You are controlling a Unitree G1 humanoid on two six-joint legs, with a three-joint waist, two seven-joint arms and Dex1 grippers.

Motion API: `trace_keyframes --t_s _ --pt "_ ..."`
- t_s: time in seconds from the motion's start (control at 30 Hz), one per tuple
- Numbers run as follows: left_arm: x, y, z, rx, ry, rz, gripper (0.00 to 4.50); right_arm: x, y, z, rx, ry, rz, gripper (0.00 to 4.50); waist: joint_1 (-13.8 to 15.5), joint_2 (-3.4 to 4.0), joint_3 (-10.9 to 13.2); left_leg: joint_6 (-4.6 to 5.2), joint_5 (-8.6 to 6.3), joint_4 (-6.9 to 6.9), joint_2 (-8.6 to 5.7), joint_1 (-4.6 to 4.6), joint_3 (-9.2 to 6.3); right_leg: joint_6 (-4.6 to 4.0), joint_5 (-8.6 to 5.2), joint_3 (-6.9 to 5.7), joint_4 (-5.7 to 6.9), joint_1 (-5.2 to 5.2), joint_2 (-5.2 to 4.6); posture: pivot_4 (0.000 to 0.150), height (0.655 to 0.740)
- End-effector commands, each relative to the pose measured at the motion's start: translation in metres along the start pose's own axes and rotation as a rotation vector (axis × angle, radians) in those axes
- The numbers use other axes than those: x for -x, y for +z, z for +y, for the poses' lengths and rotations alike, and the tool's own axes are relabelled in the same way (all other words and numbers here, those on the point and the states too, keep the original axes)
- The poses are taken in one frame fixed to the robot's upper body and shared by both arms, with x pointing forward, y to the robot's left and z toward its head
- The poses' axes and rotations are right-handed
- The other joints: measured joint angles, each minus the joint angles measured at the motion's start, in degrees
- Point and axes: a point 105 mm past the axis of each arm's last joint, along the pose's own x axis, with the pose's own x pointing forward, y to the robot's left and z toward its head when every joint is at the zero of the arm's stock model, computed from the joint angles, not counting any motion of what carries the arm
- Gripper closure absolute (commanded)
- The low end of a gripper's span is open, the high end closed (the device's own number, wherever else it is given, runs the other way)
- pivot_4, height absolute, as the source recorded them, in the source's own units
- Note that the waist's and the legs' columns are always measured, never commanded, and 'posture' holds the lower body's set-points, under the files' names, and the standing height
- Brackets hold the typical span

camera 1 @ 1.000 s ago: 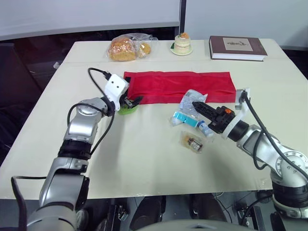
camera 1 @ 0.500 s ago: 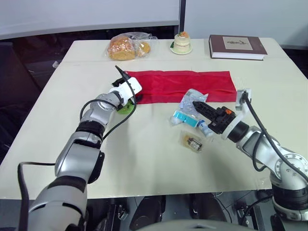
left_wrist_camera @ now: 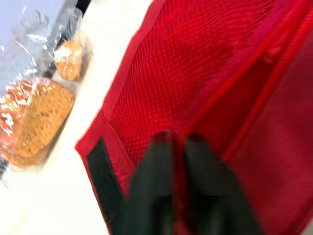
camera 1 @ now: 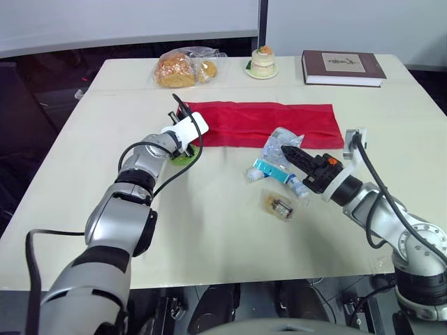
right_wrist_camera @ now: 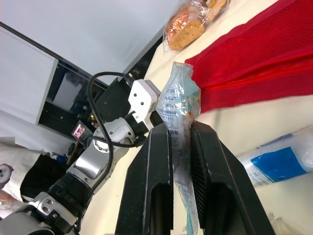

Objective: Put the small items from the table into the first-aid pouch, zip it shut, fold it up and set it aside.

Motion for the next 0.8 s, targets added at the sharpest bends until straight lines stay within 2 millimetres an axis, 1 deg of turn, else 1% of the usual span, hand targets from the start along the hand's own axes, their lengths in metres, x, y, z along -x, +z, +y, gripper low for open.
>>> trace_keyframes --t_s 0.03,0.13,0.23,0.33,0.5,0.57,0.67,0.8 --pt "0.003 0.009 0.004 -0.048 -0.038 -0.044 4.45 0.001 0.000 0.013 0.023 0.050 -0.008 4.45 0.0 0.00 0.0 0.00 0.00 0.00 0.00 0.00 0.00 0.00 0.00 0.00 0.01 0.00 0.00 0.150 0.7289" --pt "0.003 0.017 -0.002 -0.061 -0.090 -0.090 4.45 0.000 -0.001 0.012 0.020 0.051 -0.001 4.45 0.0 0.00 0.0 -0.01 0.01 0.01 0.00 0.00 0.00 0.00 0.00 0.00 0.01 0.00 0.00 0.150 0.7289" --pt "0.004 0.028 -0.014 -0.068 -0.169 -0.148 4.45 -0.004 -0.004 0.010 0.015 0.046 0.019 4.45 0.1 0.00 0.0 -0.01 0.01 0.04 -0.01 -0.01 -0.01 0.00 0.00 -0.01 0.01 0.00 0.00 0.150 0.7289" --pt "0.005 0.046 -0.035 -0.059 -0.268 -0.239 4.45 -0.016 -0.012 0.007 0.004 0.037 0.056 4.45 0.0 0.00 0.0 -0.02 0.01 0.07 -0.01 -0.02 -0.01 0.00 0.00 0.00 0.03 0.00 -0.01 0.150 0.7289" --pt "0.009 0.069 -0.054 -0.046 -0.340 -0.329 4.45 -0.037 -0.017 0.001 -0.026 0.040 0.086 4.45 0.0 0.00 0.0 -0.11 0.07 0.12 0.00 -0.04 -0.01 0.00 0.00 0.01 0.11 -0.03 -0.01 0.150 0.7289" --pt "0.011 0.075 -0.058 -0.033 -0.358 -0.349 4.45 -0.048 -0.022 -0.007 -0.048 0.015 0.105 4.45 -0.1 0.00 0.0 -0.12 0.07 0.13 0.00 -0.04 0.00 0.00 0.00 0.02 0.12 -0.04 -0.01 0.150 0.7289" --pt "0.014 0.078 -0.060 -0.013 -0.374 -0.358 4.45 -0.061 -0.027 -0.023 -0.087 -0.043 0.131 4.45 -0.1 0.00 0.0 -0.16 0.10 0.15 0.00 -0.04 0.00 -0.01 0.00 0.03 0.20 -0.07 0.01 0.150 0.7289" --pt "0.019 0.084 -0.061 0.105 -0.413 -0.385 4.45 -0.072 -0.035 -0.039 -0.127 -0.097 0.166 4.45 -0.3 0.01 0.0 -0.18 0.11 0.16 0.00 -0.13 0.09 -0.01 0.00 0.14 0.35 -0.26 0.01 0.150 0.7289"
